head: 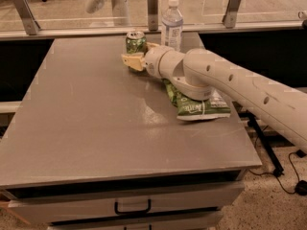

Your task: Move green can near blue plastic bottle

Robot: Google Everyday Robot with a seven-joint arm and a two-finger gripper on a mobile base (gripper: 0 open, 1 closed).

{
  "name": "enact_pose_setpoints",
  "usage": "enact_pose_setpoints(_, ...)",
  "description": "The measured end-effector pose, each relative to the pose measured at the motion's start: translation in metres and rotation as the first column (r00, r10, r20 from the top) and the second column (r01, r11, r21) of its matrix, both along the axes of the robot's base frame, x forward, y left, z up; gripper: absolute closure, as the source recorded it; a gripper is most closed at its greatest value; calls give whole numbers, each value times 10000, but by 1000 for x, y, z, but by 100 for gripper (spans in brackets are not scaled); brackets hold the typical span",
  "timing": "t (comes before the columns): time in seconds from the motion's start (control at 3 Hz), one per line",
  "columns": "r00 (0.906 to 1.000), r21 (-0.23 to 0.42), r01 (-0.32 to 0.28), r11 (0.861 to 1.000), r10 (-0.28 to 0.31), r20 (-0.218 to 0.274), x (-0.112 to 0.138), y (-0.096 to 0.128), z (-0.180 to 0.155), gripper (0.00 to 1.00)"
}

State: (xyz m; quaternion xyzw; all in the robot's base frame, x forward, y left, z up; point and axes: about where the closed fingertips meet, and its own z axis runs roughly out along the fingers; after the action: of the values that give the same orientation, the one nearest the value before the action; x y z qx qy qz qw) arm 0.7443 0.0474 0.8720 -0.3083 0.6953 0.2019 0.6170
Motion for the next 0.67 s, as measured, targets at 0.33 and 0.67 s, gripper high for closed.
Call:
enact_pose_setpoints(0.33,10000,-302,38,9995,-38,15,-3,-6,3,0)
enact_pose_setpoints(0.67,10000,-504,-48,9987,49,15,-12,-13,7,5)
